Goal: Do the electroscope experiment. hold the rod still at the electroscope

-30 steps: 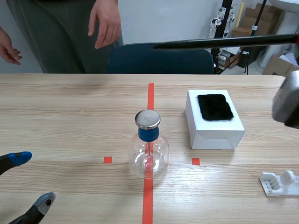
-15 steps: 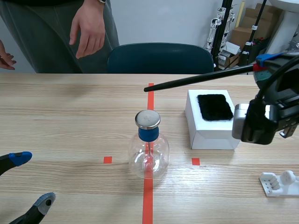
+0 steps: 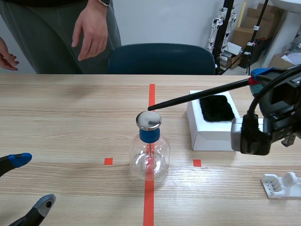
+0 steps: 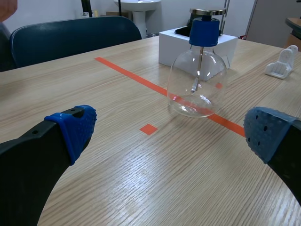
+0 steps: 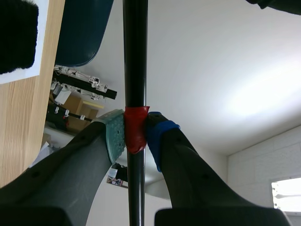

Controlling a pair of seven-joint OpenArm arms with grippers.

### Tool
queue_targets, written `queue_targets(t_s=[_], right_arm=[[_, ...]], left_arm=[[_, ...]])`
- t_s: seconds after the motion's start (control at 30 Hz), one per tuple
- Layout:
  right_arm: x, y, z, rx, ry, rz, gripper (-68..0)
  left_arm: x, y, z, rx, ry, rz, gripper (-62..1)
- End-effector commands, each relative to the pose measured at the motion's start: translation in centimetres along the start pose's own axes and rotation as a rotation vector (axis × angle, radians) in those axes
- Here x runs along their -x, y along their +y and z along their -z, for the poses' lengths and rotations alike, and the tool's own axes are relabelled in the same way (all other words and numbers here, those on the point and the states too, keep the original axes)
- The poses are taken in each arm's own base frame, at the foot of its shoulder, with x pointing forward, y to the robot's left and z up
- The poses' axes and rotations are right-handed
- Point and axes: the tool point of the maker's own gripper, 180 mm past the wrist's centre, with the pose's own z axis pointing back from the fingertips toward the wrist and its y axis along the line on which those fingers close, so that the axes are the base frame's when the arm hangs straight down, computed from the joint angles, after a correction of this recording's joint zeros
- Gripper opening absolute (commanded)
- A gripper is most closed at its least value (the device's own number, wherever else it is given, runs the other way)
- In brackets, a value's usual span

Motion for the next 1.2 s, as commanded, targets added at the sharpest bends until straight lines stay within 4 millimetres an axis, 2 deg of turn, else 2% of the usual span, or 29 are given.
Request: queue_targets(t_s=[0.0, 1.17], right_arm=[[0.61, -1.42, 0.3, 0.045, 0.013, -0.019, -59.8], [0.28, -1.0, 0.31, 0.022, -0.005, -0.037, -59.8]], left_arm=[[-0.74, 0.27, 0.19, 0.001, -0.029, 0.007, 1.4], [-0.74, 0.27, 0.19, 0.001, -0.029, 0.007, 1.4]])
